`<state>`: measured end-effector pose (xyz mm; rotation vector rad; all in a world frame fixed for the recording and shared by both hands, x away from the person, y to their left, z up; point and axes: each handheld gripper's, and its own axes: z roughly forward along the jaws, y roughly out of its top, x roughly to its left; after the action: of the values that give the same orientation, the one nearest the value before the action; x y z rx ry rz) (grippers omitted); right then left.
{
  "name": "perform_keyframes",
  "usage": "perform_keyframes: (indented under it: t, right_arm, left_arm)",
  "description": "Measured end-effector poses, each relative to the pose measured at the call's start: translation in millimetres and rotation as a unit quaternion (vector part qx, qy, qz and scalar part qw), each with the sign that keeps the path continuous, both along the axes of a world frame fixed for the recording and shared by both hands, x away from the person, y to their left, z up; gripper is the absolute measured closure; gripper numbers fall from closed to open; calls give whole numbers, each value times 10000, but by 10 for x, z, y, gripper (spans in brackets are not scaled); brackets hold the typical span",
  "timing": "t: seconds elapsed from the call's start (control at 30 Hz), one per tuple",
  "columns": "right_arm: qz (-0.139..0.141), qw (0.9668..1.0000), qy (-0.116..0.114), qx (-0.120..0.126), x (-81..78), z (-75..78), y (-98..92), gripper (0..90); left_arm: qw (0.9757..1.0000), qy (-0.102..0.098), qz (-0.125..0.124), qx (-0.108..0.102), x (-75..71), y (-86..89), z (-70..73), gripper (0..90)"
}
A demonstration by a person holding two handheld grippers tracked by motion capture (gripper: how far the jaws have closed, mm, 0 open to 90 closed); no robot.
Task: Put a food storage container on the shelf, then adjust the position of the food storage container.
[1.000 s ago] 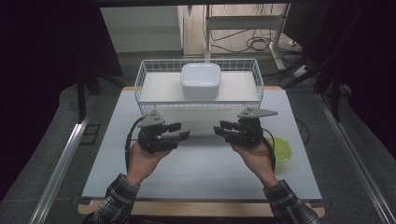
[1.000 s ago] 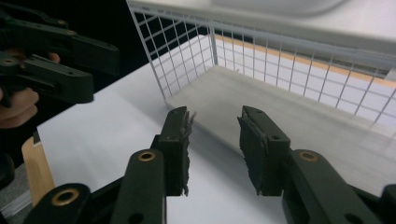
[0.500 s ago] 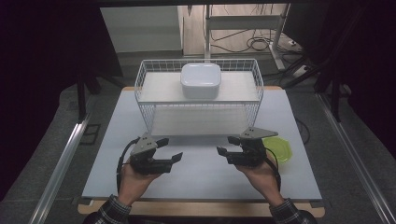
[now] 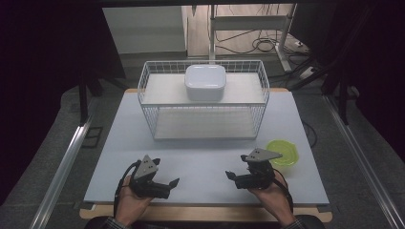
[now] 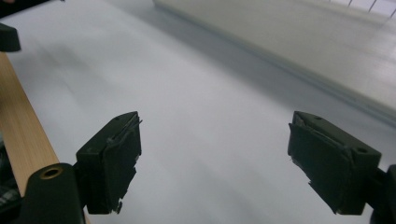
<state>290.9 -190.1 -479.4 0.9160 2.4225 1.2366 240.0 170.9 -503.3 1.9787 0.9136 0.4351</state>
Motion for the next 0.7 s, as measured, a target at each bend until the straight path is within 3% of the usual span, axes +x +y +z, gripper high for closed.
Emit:
perform_keyframes:
  t: [0.17,0.5,0.7]
  right_arm:
    - [-19,10000,29,-48,-12,-52,-24,159]
    - [-3,9998,124,-125,-1,-100,-39,135]
    - [0,9997,236,-103,11,-113,-34,53]
  left_arm:
    - [9999,16,-21,152,-7,-1,-73,9]
    - [9999,-7,-42,91,-9,-12,-82,8]
    - [10000,27,-35,48,-3,3,-89,9]
